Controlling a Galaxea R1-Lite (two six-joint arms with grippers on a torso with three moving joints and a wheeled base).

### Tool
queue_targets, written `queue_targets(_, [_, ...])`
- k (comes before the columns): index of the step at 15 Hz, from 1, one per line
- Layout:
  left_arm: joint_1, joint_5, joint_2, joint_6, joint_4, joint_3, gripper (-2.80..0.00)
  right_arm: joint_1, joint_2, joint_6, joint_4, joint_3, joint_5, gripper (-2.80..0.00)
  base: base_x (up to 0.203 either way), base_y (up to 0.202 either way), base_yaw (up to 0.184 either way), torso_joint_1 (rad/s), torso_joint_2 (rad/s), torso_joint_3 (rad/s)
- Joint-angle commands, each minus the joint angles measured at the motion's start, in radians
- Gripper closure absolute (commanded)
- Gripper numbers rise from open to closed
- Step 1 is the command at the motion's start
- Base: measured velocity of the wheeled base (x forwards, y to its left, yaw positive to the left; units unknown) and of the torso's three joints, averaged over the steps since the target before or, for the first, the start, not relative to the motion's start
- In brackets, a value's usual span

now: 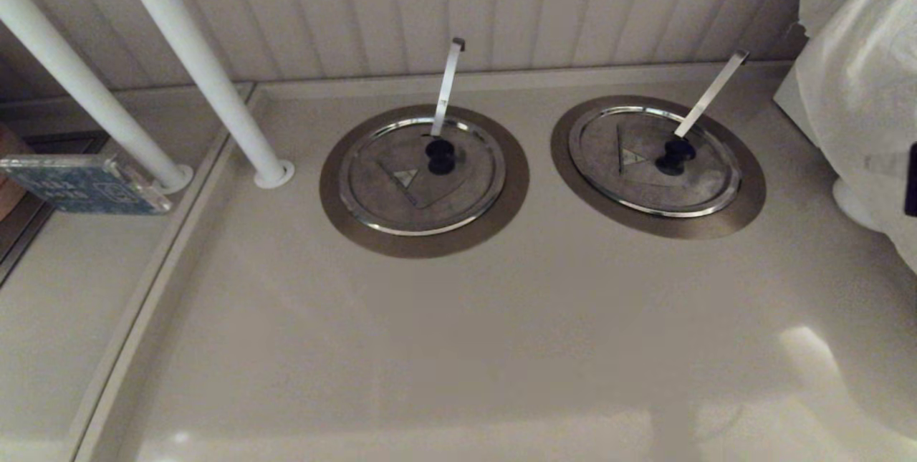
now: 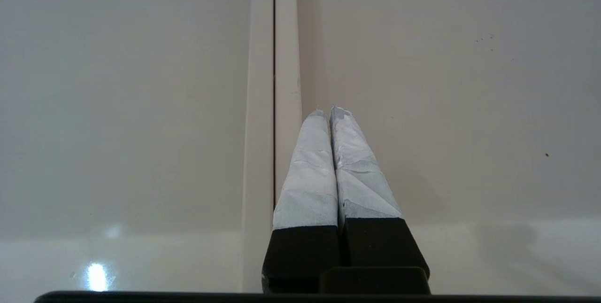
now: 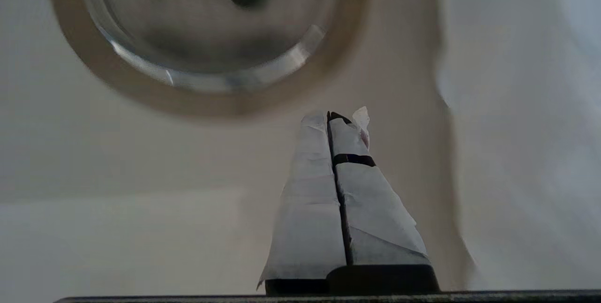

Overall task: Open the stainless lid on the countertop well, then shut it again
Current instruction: Open the lid

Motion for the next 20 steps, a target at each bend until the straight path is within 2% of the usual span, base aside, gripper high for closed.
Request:
queue_targets(1, [0.000,0.000,-0.002,0.000,0.000,0.000,0.00,0.079,0.174,0.008,0.001,-0.096,-0.042,0.00,0.000,0.000,0.000,0.000,0.00,0.000])
queue_targets(2, [0.000,0.000,-0.002,0.001,0.000,0.000,0.00,0.094,0.208,0.022,-0.006,-0.104,-0.055,0.00,0.000,0.000,0.000,0.000,0.00,0.000])
queue_targets(4, [0.000,0.000,-0.002,0.000,0.000,-0.001,0.00,0.116,0.253,0.115,-0.101,-0.058,-0.063,0.00,0.000,0.000,0.000,0.000,0.00,0.000])
queue_targets(5, [0.000,0.000,-0.002,0.001,0.000,0.000,0.00,0.118,0.296,0.124,-0.184,-0.032,-0.070,0.00,0.000,0.000,0.000,0.000,0.00,0.000])
queue_targets(7, [0.000,0.000,-0.002,0.000,0.000,0.000,0.00,0.118,0.379,0.126,-0.345,-0.016,-0.155,0.00,0.000,0.000,0.000,0.000,0.00,0.000])
queue_targets(8, [0.000,0.000,-0.002,0.001,0.000,-0.001,0.00,0.121,0.394,0.127,-0.376,-0.019,-0.196,0.00,0.000,0.000,0.000,0.000,0.00,0.000])
queue_targets(10, [0.000,0.000,-0.002,0.001,0.000,-0.001,0.00,0.117,0.370,0.126,-0.431,-0.025,-0.201,0.00,0.000,0.000,0.000,0.000,0.00,0.000])
queue_targets(15, [0.000,0.000,-0.002,0.001,0.000,-0.001,0.00,0.015,0.345,0.118,-0.461,-0.085,-0.209,0.00,0.000,0.000,0.000,0.000,0.00,0.000])
queue_targets(19, [0.000,0.000,-0.002,0.001,0.000,0.000,0.00,0.019,0.362,0.138,-0.461,-0.081,-0.189,0.00,0.000,0.000,0.000,0.000,0.00,0.000])
queue_targets(20, [0.000,0.000,-0.002,0.001,0.000,0.000,0.00,0.020,0.363,0.138,-0.461,-0.081,-0.188,-2.80,0.000,0.000,0.000,0.000,0.00,0.000])
